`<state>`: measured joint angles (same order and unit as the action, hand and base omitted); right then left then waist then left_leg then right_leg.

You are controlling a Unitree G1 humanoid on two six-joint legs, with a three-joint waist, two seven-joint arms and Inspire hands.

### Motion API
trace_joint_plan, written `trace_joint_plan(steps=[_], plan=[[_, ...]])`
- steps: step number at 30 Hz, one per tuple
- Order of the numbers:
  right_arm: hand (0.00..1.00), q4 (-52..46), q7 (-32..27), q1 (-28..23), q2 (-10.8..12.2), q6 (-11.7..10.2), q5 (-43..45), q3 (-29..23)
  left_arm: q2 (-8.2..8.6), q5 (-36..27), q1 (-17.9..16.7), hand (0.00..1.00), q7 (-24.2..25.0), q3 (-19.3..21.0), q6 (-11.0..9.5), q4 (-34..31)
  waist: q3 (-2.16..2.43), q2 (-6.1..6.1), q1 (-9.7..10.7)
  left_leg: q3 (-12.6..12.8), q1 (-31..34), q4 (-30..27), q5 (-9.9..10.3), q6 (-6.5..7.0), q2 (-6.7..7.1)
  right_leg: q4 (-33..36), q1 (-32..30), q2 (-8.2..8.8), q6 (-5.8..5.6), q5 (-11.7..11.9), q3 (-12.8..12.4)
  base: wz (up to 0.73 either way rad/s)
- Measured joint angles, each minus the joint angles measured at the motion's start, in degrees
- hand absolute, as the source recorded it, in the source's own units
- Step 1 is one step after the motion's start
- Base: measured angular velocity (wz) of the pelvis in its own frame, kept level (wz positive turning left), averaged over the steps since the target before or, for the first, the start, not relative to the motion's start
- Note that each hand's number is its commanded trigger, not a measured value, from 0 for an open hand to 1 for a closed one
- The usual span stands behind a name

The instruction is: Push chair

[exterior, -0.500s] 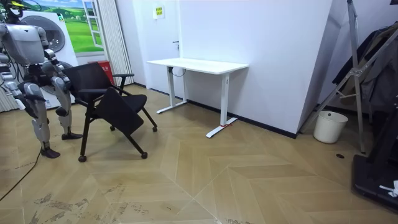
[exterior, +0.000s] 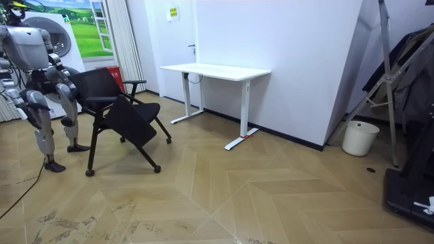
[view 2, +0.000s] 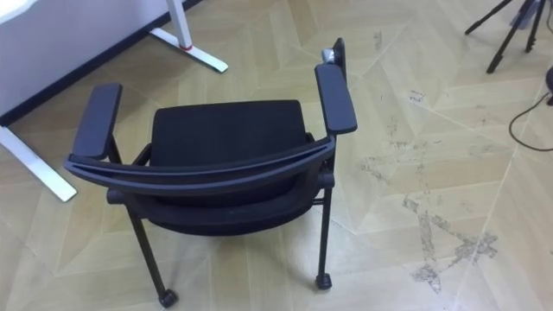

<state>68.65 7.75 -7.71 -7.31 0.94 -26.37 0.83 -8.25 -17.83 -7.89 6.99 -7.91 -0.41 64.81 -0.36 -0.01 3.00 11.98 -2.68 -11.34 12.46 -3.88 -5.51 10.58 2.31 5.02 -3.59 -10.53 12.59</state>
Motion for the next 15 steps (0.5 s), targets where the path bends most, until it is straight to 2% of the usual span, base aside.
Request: trace_joint_plan(steps=[9,15], plan=[[0.00,-0.10,-0.92,-0.01,0.35,0.50,1.93,-2.88,0.36,-0.08,-0.21,0.00,0.18,1.12,0.46,0.08,-0.11,-0.09,0.21,0.08,0.11,0.01,0.00,0.00,0.05,0.04,-0.04,0.02,-0.06,-0.05,-0.32,0.00],[0.00,-0.10,-3.62,-0.21,0.32,0.49,1.92,-4.63,0.33,-0.49,-0.46,0.00,0.94,2.56,0.60,0.54,0.07,0.04,0.75,0.07,0.12,0.00,0.00,0.01,0.23,0.05,-0.30,-0.01,-0.08,-0.12,-1.41,0.00]])
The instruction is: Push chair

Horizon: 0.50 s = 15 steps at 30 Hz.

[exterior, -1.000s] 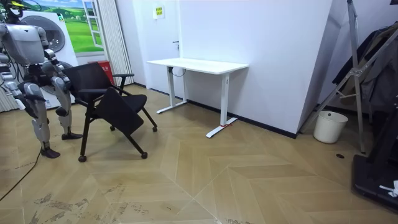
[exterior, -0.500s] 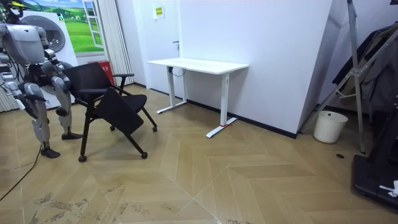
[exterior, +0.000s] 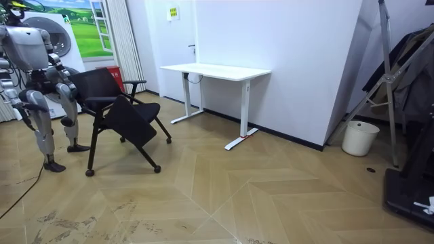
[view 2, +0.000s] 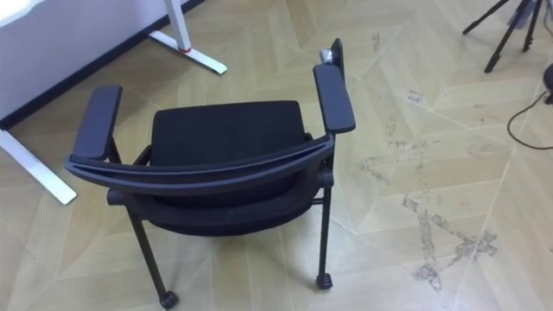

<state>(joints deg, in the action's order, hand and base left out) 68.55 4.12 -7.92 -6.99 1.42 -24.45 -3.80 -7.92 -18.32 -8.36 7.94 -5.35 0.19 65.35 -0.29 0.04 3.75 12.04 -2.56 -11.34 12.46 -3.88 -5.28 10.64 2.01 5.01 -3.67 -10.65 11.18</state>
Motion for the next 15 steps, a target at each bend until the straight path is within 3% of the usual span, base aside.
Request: trace_joint_plan(steps=[11,15], plan=[[0.00,0.43,-2.89,-0.54,-0.12,0.04,-0.29,-5.47,-0.28,-0.02,-1.24,0.00,-1.62,5.87,0.02,-0.21,0.04,-0.23,0.77,-0.57,-1.56,-0.03,0.01,0.00,0.01,-0.02,1.98,-0.02,-0.04,-0.07,0.41,0.01],[0.00,0.53,-2.99,-0.25,-0.31,0.03,0.85,-8.07,-0.93,1.31,-0.68,0.00,-2.83,10.27,0.05,-0.29,-0.24,0.65,0.74,-0.49,-2.00,-0.04,0.02,0.01,0.01,0.08,2.37,-0.02,-0.02,-0.06,0.16,0.01]])
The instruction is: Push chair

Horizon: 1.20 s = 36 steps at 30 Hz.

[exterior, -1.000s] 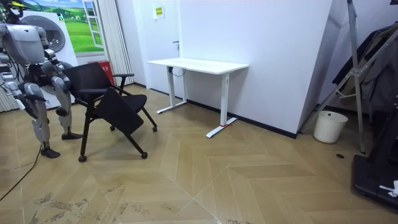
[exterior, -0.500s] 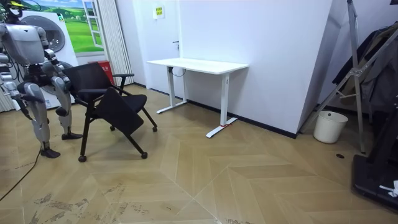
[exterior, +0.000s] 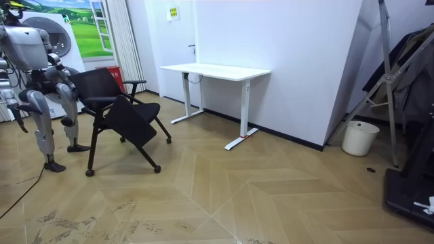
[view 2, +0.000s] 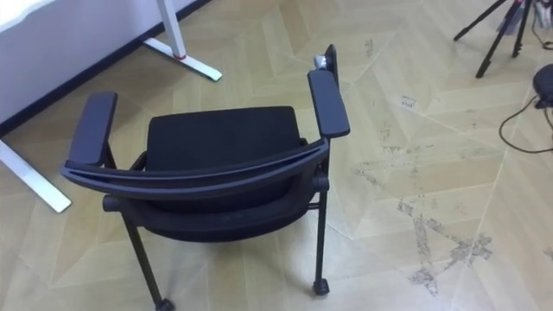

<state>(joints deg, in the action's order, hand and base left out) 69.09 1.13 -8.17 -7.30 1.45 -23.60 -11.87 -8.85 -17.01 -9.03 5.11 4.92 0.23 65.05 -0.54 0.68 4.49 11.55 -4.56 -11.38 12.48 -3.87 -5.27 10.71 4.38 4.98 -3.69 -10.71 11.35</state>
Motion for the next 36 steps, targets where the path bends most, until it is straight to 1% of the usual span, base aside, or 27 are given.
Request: trace_joint_plan(steps=[2,3,4,5,6,7,8,9,10,11,13,14,15,17,18,19,20,21,22,23,25,28,29,31,33,35,36], plan=[[0.00,0.00,0.31,-0.04,-0.75,0.03,0.09,-0.91,-1.66,3.05,0.22,0.00,-1.75,2.51,0.55,-1.21,0.08,0.35,0.03,-0.27,-0.28,-0.01,0.14,0.17,0.01,-0.09,0.45,-0.02,0.01,-0.24,0.07,0.10],[0.00,0.01,0.30,-0.08,-1.12,0.05,0.19,-0.92,-2.14,3.64,0.32,0.00,-2.38,3.04,0.67,-1.70,0.03,0.48,0.05,-0.49,-0.30,-0.02,0.16,0.20,0.06,-0.12,0.41,-0.02,0.00,-0.27,0.06,0.11],[0.00,0.01,0.25,-0.21,-1.97,0.07,0.23,-0.91,-3.28,4.36,0.55,0.00,-3.65,3.35,0.76,-2.67,0.07,0.82,0.01,-0.62,-0.36,-0.05,0.20,0.26,0.10,-0.10,0.48,-0.02,-0.01,-0.28,0.02,0.07],[0.00,0.01,0.11,-0.26,-2.73,0.05,0.17,-1.17,-4.29,6.43,0.67,0.00,-4.83,3.77,0.91,-3.77,0.14,1.29,0.01,-0.62,-0.35,-0.12,0.20,0.27,0.10,-0.04,0.52,-0.04,0.00,-0.27,-0.14,0.03],[0.00,0.01,0.02,-0.34,-3.06,0.04,0.22,-1.53,-4.75,7.82,0.76,0.00,-5.19,4.21,1.10,-4.33,0.24,1.60,0.01,-0.65,-0.35,-0.15,0.20,0.27,0.10,0.00,0.61,-0.06,0.01,-0.26,-0.19,0.00],[0.00,-0.04,-0.21,-0.58,-3.64,0.01,0.46,-2.29,-5.73,10.69,0.77,0.00,-5.75,5.05,1.30,-5.94,0.50,2.09,-0.01,-0.65,-0.37,-0.20,0.19,0.28,0.09,0.07,0.80,-0.10,0.03,-0.25,-0.34,0.00],[0.00,-0.06,-0.42,-0.66,-4.15,0.00,0.75,-3.03,-6.50,12.51,0.98,0.00,-6.22,6.22,1.41,-7.74,0.61,2.49,0.01,-0.66,-0.55,-0.21,0.19,0.28,0.09,0.22,0.82,-0.10,0.04,-0.24,-0.37,0.00],[0.00,-0.06,-0.52,-0.69,-4.48,0.00,1.11,-3.12,-7.01,13.27,1.28,0.00,-6.56,6.32,1.50,-8.59,0.53,2.91,-0.02,-0.66,-0.65,-0.22,0.19,0.28,0.11,0.25,0.79,-0.09,0.05,-0.24,-0.41,0.00],[0.00,-0.06,-0.65,-0.67,-5.18,0.00,1.44,-3.21,-8.12,14.95,2.03,0.00,-7.11,6.32,1.98,-10.96,0.46,3.27,-0.04,-0.69,-0.85,-0.23,0.18,0.29,0.14,0.41,0.72,-0.05,0.05,-0.24,-0.45,0.00],[0.00,-0.12,-0.64,-0.67,-5.75,-0.01,1.42,-3.20,-9.22,15.85,2.52,0.00,-7.72,6.29,1.92,-13.17,0.19,3.32,-0.02,-0.72,-0.82,-0.19,0.18,0.29,0.14,0.41,0.77,-0.05,0.03,-0.25,-0.43,0.00],[0.00,-0.16,-0.99,-0.57,-6.41,-0.02,1.43,-3.18,-10.58,18.46,4.48,0.00,-9.39,6.27,1.85,-13.79,0.22,4.01,-0.03,-0.71,-0.61,-0.18,0.17,0.29,0.15,0.42,0.87,-0.05,0.01,-0.31,-0.43,0.00],[0.00,-0.16,-1.16,-0.57,-6.46,-0.08,1.30,-3.10,-11.00,20.63,5.44,0.00,-10.49,6.27,1.98,-14.75,0.27,4.33,0.09,-0.71,-0.58,-0.18,0.17,0.29,0.16,0.55,0.70,-0.05,0.05,-0.45,-0.52,0.00],[0.00,-0.12,-1.25,-0.62,-6.42,-0.02,1.25,-3.06,-11.02,21.88,5.72,0.00,-10.94,6.27,2.12,-15.77,0.30,4.38,0.05,-0.70,-0.54,-0.18,0.17,0.29,0.16,0.90,0.60,-0.02,0.07,-0.64,-0.55,0.00],[0.00,-0.23,-1.27,-0.67,-6.28,0.91,1.83,-3.05,-10.98,26.90,5.94,0.00,-11.21,6.20,2.73,-21.47,0.33,4.24,0.12,-0.70,-0.37,-0.21,0.16,0.27,0.15,1.33,0.36,0.03,0.14,-1.04,-0.57,0.00],[0.00,-0.34,-1.25,-0.64,-6.27,1.11,2.22,-3.05,-10.98,28.35,5.94,0.00,-11.18,6.13,3.27,-23.57,0.37,4.21,0.16,-0.75,-0.29,-0.20,0.16,0.26,0.15,1.23,0.39,0.02,0.14,-1.04,-0.50,0.05],[0.00,-0.35,-1.20,-0.46,-6.28,1.15,2.70,-2.98,-10.98,30.87,5.98,0.00,-11.20,6.07,3.66,-28.03,0.34,4.09,0.01,-0.84,-0.21,-0.20,0.16,0.26,0.15,0.99,0.56,0.02,0.15,-1.04,-0.40,0.05],[0.00,-0.35,-1.13,-0.09,-6.26,1.15,2.71,-2.92,-10.98,31.89,5.97,0.00,-11.21,6.07,3.65,-31.62,0.29,3.77,-0.01,-0.85,-0.24,-0.16,0.16,0.26,0.16,0.96,0.62,0.02,0.16,-1.03,-0.40,0.03],[0.00,-0.34,-1.07,0.18,-6.25,1.14,2.72,-2.86,-10.99,32.65,6.00,0.00,-11.21,6.05,3.68,-33.42,0.39,3.77,0.09,-0.88,-0.24,-0.18,0.16,0.26,0.17,0.96,0.63,0.02,0.16,-1.02,-0.40,0.00],[0.00,-0.27,-0.87,0.34,-6.16,1.10,3.06,-2.87,-10.98,34.50,6.05,0.00,-11.21,5.87,4.18,-37.02,0.42,3.64,0.37,-1.07,-0.12,-0.25,0.16,0.26,0.18,0.91,0.62,0.02,0.16,-1.02,-0.37,0.06],[0.00,-0.27,-0.96,0.72,-6.03,1.11,3.14,-2.83,-10.98,36.86,6.30,0.00,-11.24,5.29,4.34,-40.15,0.24,3.36,0.40,-1.42,0.03,-0.19,0.16,0.26,0.20,0.85,0.65,-0.03,0.16,-1.02,-0.28,0.08],[0.00,-0.27,-1.11,1.36,-6.03,1.11,3.13,-2.83,-10.98,39.56,6.44,0.00,-11.27,4.19,4.45,-42.56,0.24,3.37,0.57,-1.50,0.07,-0.08,0.16,0.26,0.22,0.72,0.68,-0.06,0.16,-1.02,-0.24,0.06],[0.00,0.37,-1.22,2.16,-6.03,1.19,3.18,-2.80,-10.95,42.90,6.46,0.00,-11.23,2.74,5.03,-44.40,0.40,3.68,1.55,-2.43,0.54,-0.04,0.16,0.26,0.33,-0.01,0.85,-0.08,0.16,-1.01,0.36,0.10],[0.00,0.42,-1.19,2.12,-6.03,1.22,3.28,-2.80,-10.93,44.25,6.45,0.00,-11.15,2.49,5.82,-45.52,0.45,3.80,1.55,-2.51,0.71,-0.05,0.16,0.26,0.33,-0.04,0.72,-0.11,0.16,-1.01,0.37,0.08],[0.00,0.47,-1.15,1.89,-6.04,1.25,3.27,-2.81,-10.92,44.76,6.44,0.00,-11.14,2.49,6.89,-48.17,0.46,3.81,1.54,-2.74,0.63,0.07,0.15,0.26,0.34,-0.08,0.68,-0.12,0.16,-1.01,0.40,0.05],[0.00,0.76,-0.93,1.77,-6.04,1.64,3.04,-2.79,-10.92,45.27,6.43,0.00,-11.04,2.42,7.27,-51.03,0.42,3.73,1.61,-3.02,0.59,0.12,0.15,0.26,0.37,-0.08,0.82,-0.12,0.16,-1.01,0.38,0.06],[0.00,0.76,-0.94,1.77,-5.98,2.43,2.64,-2.71,-10.93,47.25,6.44,0.00,-10.44,1.75,8.29,-54.94,0.36,3.55,1.41,-3.01,0.38,0.19,0.15,0.26,0.40,-0.08,0.99,-0.11,0.17,-0.99,0.33,0.00],[0.00,0.74,-0.93,1.83,-5.94,2.43,2.64,-2.71,-10.93,47.99,6.44,0.00,-10.20,1.69,8.37,-55.57,0.35,3.54,1.44,-3.01,0.34,0.20,0.15,0.26,0.40,-0.10,1.07,-0.10,0.17,-0.99,0.33,0.00]])
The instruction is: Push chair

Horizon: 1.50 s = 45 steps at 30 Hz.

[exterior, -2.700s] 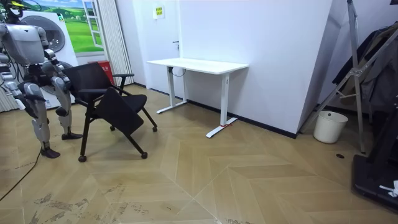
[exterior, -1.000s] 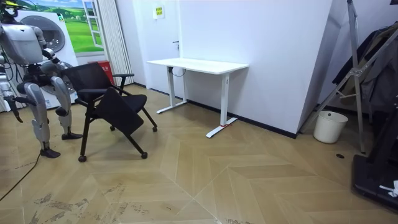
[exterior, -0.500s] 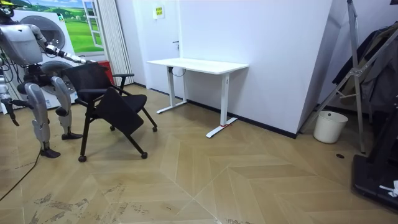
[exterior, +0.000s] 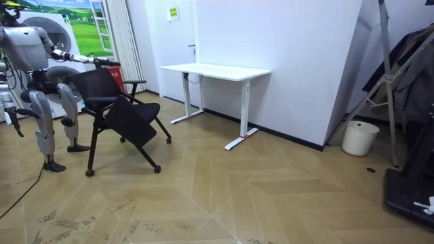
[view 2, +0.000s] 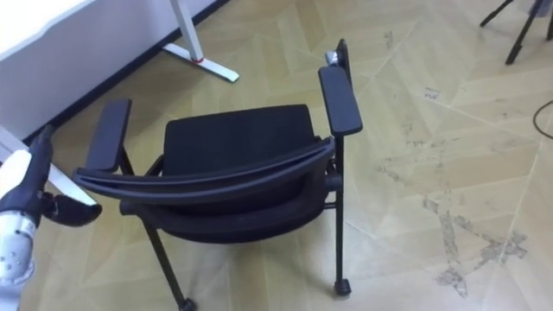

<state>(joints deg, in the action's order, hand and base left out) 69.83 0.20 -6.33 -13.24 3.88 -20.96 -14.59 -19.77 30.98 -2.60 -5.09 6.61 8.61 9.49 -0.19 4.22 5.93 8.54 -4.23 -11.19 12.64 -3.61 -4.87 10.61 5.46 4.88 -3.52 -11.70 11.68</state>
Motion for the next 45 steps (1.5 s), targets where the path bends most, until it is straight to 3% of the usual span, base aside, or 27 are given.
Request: trace_joint_plan(steps=[8,11,16,21,23,28,36,45], plan=[[0.00,0.32,1.19,0.73,0.05,-0.07,-1.25,-0.11,0.00,8.68,0.03,0.00,7.00,-1.01,2.20,-5.47,-0.12,0.76,1.50,-0.06,0.12,0.00,0.00,0.00,0.03,-0.23,0.50,0.13,0.00,0.00,1.05,0.06],[0.00,1.30,1.88,0.74,0.00,-0.07,-1.22,-0.14,0.01,10.74,0.03,0.00,9.22,-1.36,2.62,-7.11,0.09,1.19,1.93,-0.06,0.29,-0.01,0.00,0.00,0.03,-0.23,0.34,0.14,-0.01,0.00,1.02,0.02],[0.00,1.49,1.65,0.45,-0.02,0.23,-1.35,-0.08,-0.14,12.50,0.03,0.00,12.77,-2.60,4.54,-10.30,-0.05,1.45,1.93,-0.03,0.18,-0.06,0.00,0.00,0.04,-0.15,0.31,0.15,-0.01,0.00,0.83,-0.01],[0.00,1.51,1.24,1.04,-0.19,0.87,-2.09,0.03,-2.75,13.63,0.16,0.00,17.81,-5.47,6.37,-14.16,-0.28,1.76,1.87,-0.05,0.85,-0.59,0.00,0.00,0.07,0.05,-0.44,0.21,-0.01,0.00,0.28,-0.02],[0.00,1.54,1.27,1.26,-0.22,0.82,-3.32,0.05,-4.62,13.70,0.16,0.00,20.93,-7.08,6.46,-17.07,-0.45,2.29,1.91,-0.09,1.32,-0.90,0.00,0.00,0.06,0.04,-0.71,0.21,-0.01,0.00,0.03,0.00],[0.00,2.08,1.30,1.54,-0.20,0.58,-4.49,0.03,-6.15,14.57,0.16,0.00,26.06,-8.09,6.46,-22.70,-0.54,2.61,2.08,-0.65,1.75,-1.48,0.00,0.00,0.08,-0.04,-0.75,0.19,-0.02,-0.01,-0.09,0.01],[0.00,4.02,1.22,3.43,-0.19,-0.10,-8.11,0.09,-6.16,14.87,0.16,0.00,30.77,-9.28,7.51,-24.25,-0.57,2.44,2.67,-0.80,1.84,-1.48,0.00,0.00,0.12,-0.07,-0.78,0.19,-0.02,-0.01,0.01,0.00],[0.00,4.08,2.49,3.89,-0.28,-0.25,-6.99,-0.14,-6.15,16.37,0.39,0.00,35.32,-10.07,7.77,-26.24,-0.33,2.01,5.01,-0.81,2.60,-1.52,0.00,0.00,0.14,0.08,-1.42,0.23,-0.02,-0.01,-0.07,0.00]])
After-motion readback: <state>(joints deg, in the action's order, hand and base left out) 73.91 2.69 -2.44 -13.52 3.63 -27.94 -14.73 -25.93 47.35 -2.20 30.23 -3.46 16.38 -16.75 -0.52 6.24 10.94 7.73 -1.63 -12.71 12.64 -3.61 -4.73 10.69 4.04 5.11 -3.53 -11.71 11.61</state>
